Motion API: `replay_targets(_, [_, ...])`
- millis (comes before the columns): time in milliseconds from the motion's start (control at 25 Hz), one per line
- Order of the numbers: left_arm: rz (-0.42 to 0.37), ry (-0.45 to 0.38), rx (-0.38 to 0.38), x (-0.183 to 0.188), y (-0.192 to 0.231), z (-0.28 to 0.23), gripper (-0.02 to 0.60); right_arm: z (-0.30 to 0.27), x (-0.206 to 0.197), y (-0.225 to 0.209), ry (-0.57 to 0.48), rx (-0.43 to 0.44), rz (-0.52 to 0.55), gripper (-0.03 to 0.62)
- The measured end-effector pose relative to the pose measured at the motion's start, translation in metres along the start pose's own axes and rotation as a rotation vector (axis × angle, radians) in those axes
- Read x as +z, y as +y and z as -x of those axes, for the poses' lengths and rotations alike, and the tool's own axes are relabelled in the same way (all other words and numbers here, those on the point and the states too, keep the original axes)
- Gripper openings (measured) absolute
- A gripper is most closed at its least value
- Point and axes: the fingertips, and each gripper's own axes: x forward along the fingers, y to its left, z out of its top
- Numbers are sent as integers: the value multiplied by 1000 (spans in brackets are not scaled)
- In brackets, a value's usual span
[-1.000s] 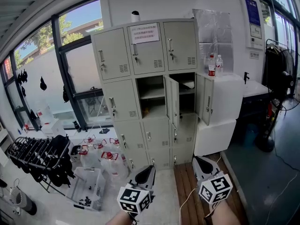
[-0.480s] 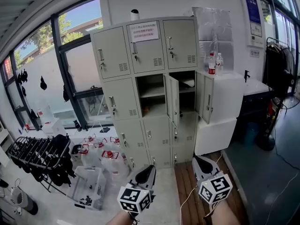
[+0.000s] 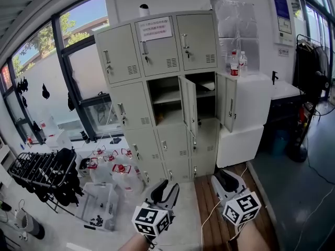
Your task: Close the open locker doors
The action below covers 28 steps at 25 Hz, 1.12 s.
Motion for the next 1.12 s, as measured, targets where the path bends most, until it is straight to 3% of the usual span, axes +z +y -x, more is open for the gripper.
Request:
replay_targets(80, [-3, 7, -1, -3, 2, -5, 206, -2, -1, -3, -6, -9, 2, 138])
replay_targets(200, [-4, 12, -10, -5, 6, -14, 268, -9, -2, -7, -3, -14, 3, 172])
replay_targets(560, [15, 20, -58, -16, 53, -45, 281, -62, -15, -18, 5, -74, -14, 186])
replay_targets(1120, [46, 22, -155, -9, 206, -116, 285, -219, -18, -12, 13, -196, -7, 187])
